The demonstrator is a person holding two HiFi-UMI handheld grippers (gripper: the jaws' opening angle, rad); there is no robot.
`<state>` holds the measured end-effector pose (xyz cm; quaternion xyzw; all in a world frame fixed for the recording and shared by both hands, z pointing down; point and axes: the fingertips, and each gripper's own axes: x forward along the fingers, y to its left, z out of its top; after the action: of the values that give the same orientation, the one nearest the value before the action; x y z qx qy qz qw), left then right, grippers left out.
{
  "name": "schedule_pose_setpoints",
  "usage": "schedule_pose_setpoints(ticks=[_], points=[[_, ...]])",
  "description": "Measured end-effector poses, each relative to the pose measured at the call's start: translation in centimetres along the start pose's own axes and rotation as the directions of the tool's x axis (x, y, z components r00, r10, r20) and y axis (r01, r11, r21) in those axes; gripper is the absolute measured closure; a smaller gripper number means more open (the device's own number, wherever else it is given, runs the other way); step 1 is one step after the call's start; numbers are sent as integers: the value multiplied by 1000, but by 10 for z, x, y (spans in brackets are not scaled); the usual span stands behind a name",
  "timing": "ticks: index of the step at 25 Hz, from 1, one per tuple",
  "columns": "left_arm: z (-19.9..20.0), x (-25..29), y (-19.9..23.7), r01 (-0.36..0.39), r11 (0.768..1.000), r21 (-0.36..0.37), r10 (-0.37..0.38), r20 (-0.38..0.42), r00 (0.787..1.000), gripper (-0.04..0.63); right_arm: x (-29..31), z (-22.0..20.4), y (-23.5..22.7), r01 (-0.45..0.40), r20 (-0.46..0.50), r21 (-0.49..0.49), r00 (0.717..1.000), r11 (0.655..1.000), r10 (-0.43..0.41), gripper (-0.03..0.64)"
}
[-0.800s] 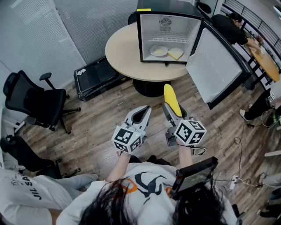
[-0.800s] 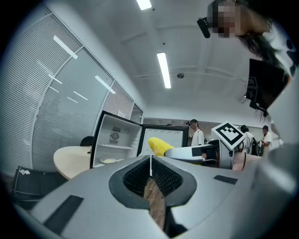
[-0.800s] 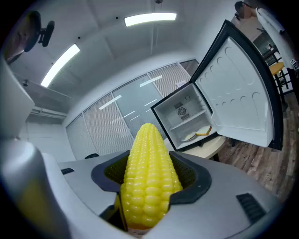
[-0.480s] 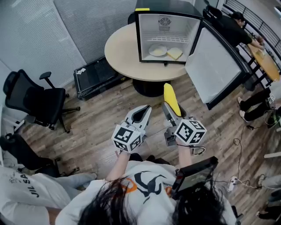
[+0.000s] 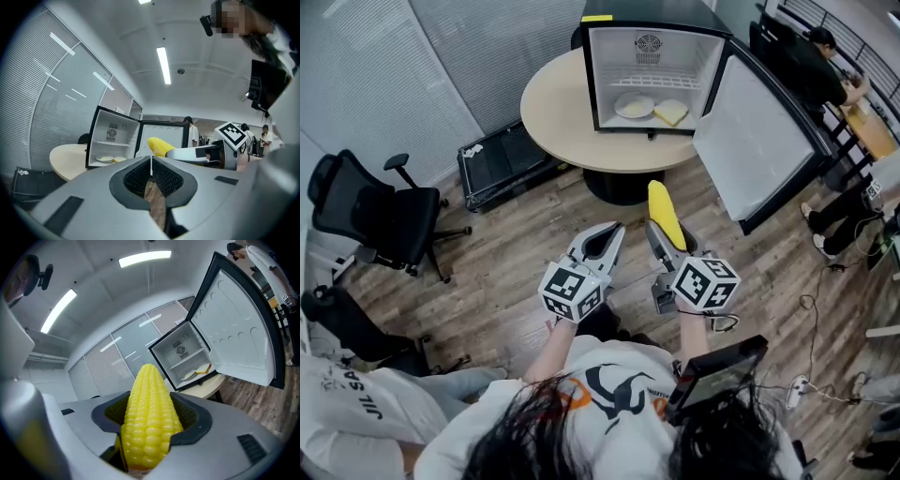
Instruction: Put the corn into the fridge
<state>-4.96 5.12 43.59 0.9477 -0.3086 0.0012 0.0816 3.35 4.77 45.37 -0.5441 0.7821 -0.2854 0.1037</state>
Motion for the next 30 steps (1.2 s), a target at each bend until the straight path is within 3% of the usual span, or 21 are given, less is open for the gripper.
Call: schedule_pose_setpoints(ticks=[7, 13, 22, 30], points=[[-7, 13, 11, -8, 1000, -13, 8, -20, 1000, 586, 13, 0, -13, 13, -22, -1, 1000, 1000, -13, 359], [-6, 45, 46, -31, 999, -37, 30, -11, 999, 586, 44, 8, -31, 8, -51, 3, 999, 1000, -7, 359], [13, 121, 111, -18, 999, -51, 19, 14, 1000, 586, 110, 49, -65, 19, -55, 24, 998, 1000, -18, 359], [22, 190, 148, 36, 997, -72, -36, 9, 999, 586, 152, 88, -103, 81, -45, 1, 996, 997, -81, 359]])
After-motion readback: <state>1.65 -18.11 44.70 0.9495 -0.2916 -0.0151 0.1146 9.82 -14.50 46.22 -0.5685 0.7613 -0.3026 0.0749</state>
